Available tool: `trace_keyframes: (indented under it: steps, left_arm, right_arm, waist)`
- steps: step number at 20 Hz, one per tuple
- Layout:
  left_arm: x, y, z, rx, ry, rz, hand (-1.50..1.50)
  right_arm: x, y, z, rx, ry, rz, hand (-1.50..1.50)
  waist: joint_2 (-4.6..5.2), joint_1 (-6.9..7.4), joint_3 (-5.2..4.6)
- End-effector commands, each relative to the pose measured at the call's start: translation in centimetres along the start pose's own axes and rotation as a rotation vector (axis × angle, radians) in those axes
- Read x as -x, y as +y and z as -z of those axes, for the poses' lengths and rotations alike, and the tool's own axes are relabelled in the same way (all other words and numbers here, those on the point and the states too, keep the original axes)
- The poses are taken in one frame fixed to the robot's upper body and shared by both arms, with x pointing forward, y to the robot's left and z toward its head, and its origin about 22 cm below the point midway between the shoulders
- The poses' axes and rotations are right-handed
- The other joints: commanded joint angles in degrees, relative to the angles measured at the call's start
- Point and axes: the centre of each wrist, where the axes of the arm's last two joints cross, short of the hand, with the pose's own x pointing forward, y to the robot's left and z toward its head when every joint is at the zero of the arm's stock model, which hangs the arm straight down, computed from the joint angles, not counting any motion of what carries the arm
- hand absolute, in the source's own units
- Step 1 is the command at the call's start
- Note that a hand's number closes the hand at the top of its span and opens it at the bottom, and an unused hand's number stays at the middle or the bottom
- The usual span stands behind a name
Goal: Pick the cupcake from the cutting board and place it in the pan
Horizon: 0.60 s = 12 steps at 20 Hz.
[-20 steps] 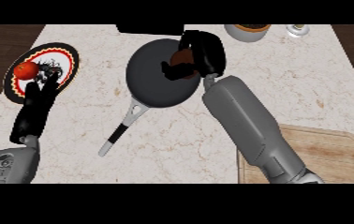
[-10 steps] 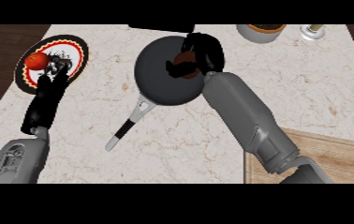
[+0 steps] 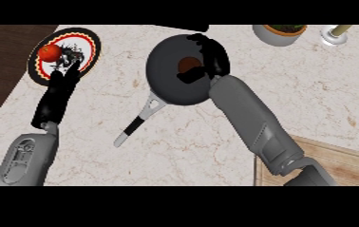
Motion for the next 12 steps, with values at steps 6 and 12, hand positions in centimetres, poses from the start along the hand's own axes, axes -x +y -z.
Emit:
trace_keyframes:
  steps: [6, 12]
  left_arm:
    - [-1.0, -0.2, 0.7, -0.003, -0.016, 0.005, 0.0]
    - [0.0, -1.5, 0.4, 0.018, 0.006, 0.001, 0.0]
  right_arm:
    - [-0.1, -0.4, 0.3, 0.093, -0.069, 0.165, -1.5]
    - [-0.5, -0.8, 0.5, 0.235, -0.098, 0.265, -1.5]
  waist:
    - [0.56, 0.66, 0.09]
    - [-0.21, 0.07, 0.03]
